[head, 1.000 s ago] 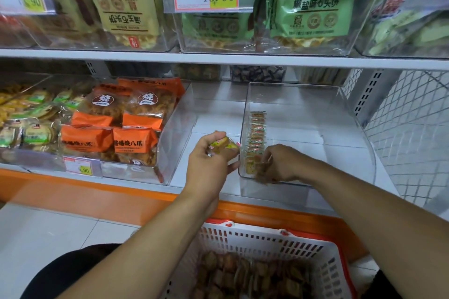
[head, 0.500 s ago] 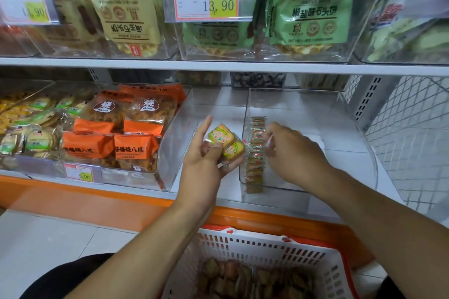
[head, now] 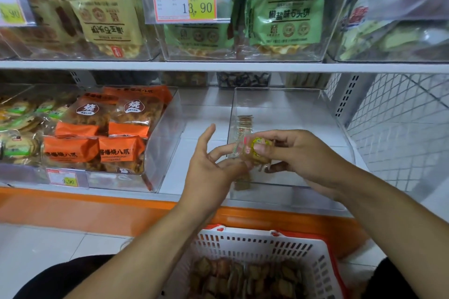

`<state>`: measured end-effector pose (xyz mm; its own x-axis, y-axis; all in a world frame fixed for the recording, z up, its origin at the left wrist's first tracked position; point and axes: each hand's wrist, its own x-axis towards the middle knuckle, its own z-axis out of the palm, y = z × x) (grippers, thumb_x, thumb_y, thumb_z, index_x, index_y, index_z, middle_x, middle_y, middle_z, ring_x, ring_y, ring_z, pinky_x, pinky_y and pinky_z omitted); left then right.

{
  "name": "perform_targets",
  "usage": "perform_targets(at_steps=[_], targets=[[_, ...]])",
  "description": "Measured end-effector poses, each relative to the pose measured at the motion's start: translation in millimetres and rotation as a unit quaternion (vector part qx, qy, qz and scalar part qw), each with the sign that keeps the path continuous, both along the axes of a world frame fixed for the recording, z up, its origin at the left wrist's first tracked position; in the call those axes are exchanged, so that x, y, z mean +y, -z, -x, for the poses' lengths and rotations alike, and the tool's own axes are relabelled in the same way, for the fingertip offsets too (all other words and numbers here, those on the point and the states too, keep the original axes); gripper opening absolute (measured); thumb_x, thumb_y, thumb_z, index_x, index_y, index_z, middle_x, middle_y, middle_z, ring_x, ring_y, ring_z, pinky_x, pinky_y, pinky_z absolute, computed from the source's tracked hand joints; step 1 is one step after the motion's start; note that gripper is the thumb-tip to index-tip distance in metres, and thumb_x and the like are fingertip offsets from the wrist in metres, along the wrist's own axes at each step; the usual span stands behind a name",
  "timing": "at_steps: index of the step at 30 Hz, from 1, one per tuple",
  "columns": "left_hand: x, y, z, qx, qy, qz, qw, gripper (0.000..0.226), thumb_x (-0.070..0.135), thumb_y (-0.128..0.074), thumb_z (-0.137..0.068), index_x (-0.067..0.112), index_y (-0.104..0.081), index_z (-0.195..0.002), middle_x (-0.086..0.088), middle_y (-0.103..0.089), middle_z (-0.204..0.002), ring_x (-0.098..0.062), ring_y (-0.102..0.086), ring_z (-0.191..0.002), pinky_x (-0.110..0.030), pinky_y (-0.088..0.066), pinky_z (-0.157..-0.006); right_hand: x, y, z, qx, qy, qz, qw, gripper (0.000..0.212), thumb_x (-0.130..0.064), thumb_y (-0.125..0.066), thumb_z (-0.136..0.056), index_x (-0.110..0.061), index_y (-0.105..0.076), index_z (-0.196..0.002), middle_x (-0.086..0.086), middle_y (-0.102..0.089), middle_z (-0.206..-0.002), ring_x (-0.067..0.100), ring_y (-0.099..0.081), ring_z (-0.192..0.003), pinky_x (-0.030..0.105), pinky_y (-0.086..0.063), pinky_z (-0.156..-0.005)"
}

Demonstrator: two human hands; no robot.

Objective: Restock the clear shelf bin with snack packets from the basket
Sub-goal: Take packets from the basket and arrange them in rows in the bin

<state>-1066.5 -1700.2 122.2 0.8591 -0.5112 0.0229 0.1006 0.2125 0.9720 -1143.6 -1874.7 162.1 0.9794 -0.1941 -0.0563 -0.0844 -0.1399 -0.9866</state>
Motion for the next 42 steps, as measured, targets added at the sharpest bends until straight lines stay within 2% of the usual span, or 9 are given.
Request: perform_targets(at_steps=[4,8,13,15,20,23,26,29,42], targets=[[-2,-1,3,-0.009,-0.011,0.02,1.0,0.061,-0.011,-0.075,-0.082,0.023,-0.06,-0.129,-0.01,-0.079,-0.104,-0.025,-0.077,-0.09,-0.024,-0.059,-0.074,-5,-3,3,0.042,-0.027,0.023,0.998,0.027,-0.023,-0.071,-0.091,-0.026,-0.075,-0.118,0.002,-0.079,-0.101,0.011,-0.071,-0.09,0.033,-0.052,-0.077],[-2,-2,2,-0.037,-0.004,0.008,0.999,0.051,-0.005,-0.074,-0.087,0.025,-0.064,-0.127,-0.01,-0.079,-0.104,-0.023,-0.076,-0.097,-0.021,-0.058,-0.076,-14,-6,2,0.078,-0.068,-0.039,0.994,0.03,-0.006,-0.071,-0.089,-0.019,-0.072,-0.116,0.01,-0.077,-0.106,0.017,-0.071,-0.089,0.027,-0.05,-0.069],[-1,-4,-3,-0.101,-0.095,-0.019,0.99,0.034,0.001,-0.079,-0.084,0.021,-0.069,-0.11,0.001,-0.079,-0.104,-0.011,-0.074,-0.099,-0.015,-0.055,-0.08,-20,-1,-3,0.09,-0.033,0.064,0.993,0.031,-0.001,-0.083,-0.076,-0.016,-0.071,-0.101,0.002,-0.078,-0.097,0.0,-0.07,-0.077,0.009,-0.046,-0.059],[0,0,-8,-0.116,-0.146,-0.063,0.98,0.029,0.006,-0.078,-0.087,0.025,-0.069,-0.107,0.008,-0.075,-0.106,-0.004,-0.071,-0.101,-0.015,-0.053,-0.081,-21,6,-11,0.09,0.031,0.118,0.989,0.029,-0.012,-0.088,-0.073,-0.019,-0.072,-0.097,0.0,-0.074,-0.095,0.006,-0.068,-0.078,0.015,-0.046,-0.063],[-4,14,-13,-0.025,-0.112,-0.154,0.981,0.03,0.009,-0.065,-0.096,0.027,-0.065,-0.12,0.01,-0.068,-0.117,-0.009,-0.065,-0.109,-0.028,-0.051,-0.091,-14,27,-33,0.168,0.002,0.241,0.956,0.025,-0.017,-0.086,-0.078,-0.026,-0.073,-0.097,-0.007,-0.061,-0.078,0.009,-0.055,-0.069,0.021,-0.039,-0.057],[-7,19,-11,0.012,-0.08,-0.171,0.982,0.029,0.007,-0.058,-0.099,0.031,-0.067,-0.114,0.016,-0.07,-0.107,-0.005,-0.065,-0.102,-0.039,-0.053,-0.099,-5,42,-45,0.216,-0.046,0.246,0.944,0.025,-0.008,-0.079,-0.084,-0.019,-0.074,-0.106,0.0,-0.068,-0.092,0.015,-0.064,-0.08,0.02,-0.05,-0.058],[-7,20,-11,0.025,-0.067,-0.166,0.984,0.032,0.007,-0.054,-0.101,0.036,-0.067,-0.106,0.023,-0.07,-0.1,0.002,-0.067,-0.096,-0.032,-0.054,-0.087,0,49,-53,0.25,-0.062,0.241,0.936,0.031,0.003,-0.077,-0.081,-0.017,-0.071,-0.104,0.007,-0.068,-0.105,0.023,-0.069,-0.092,0.028,-0.06,-0.066],[-7,18,-12,0.033,-0.062,-0.165,0.984,0.034,0.005,-0.053,-0.1,0.035,-0.067,-0.105,0.023,-0.071,-0.1,0.001,-0.069,-0.093,-0.025,-0.052,-0.076,-6,50,-56,0.278,-0.056,0.193,0.939,0.029,0.006,-0.075,-0.082,-0.019,-0.066,-0.093,0.006,-0.07,-0.093,0.016,-0.073,-0.074,0.022,-0.056,-0.054],[-5,17,-5,0.006,-0.052,-0.187,0.981,0.037,0.006,-0.052,-0.102,0.034,-0.059,-0.125,0.014,-0.062,-0.125,-0.016,-0.06,-0.12,-0.041,-0.054,-0.101,-2,67,-62,0.325,-0.069,0.218,0.918,0.014,-0.025,-0.06,-0.101,-0.018,-0.069,-0.092,0.006,-0.078,-0.091,0.02,-0.077,-0.075,0.031,-0.063,-0.065]])
